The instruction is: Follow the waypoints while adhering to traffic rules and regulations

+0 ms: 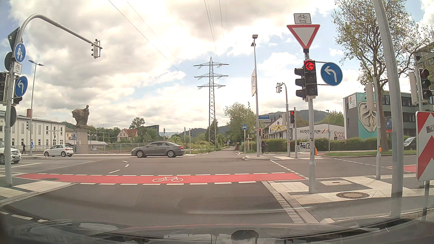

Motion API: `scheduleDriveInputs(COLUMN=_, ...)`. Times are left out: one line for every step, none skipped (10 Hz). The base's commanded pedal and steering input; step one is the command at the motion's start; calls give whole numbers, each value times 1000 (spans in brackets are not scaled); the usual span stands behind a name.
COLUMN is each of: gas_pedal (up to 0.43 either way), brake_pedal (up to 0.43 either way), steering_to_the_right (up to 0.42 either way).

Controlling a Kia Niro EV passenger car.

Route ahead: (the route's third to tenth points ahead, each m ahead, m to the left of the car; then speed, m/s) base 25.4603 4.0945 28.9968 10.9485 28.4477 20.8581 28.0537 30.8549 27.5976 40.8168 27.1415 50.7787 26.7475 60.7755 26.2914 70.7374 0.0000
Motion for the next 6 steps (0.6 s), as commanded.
scheduleDriveInputs(gas_pedal=0, brake_pedal=250, steering_to_the_right=-4)
scheduleDriveInputs(gas_pedal=0, brake_pedal=250, steering_to_the_right=-4)
scheduleDriveInputs(gas_pedal=0, brake_pedal=250, steering_to_the_right=-4)
scheduleDriveInputs(gas_pedal=0, brake_pedal=250, steering_to_the_right=-4)
scheduleDriveInputs(gas_pedal=0, brake_pedal=250, steering_to_the_right=-4)
scheduleDriveInputs(gas_pedal=0, brake_pedal=250, steering_to_the_right=-4)
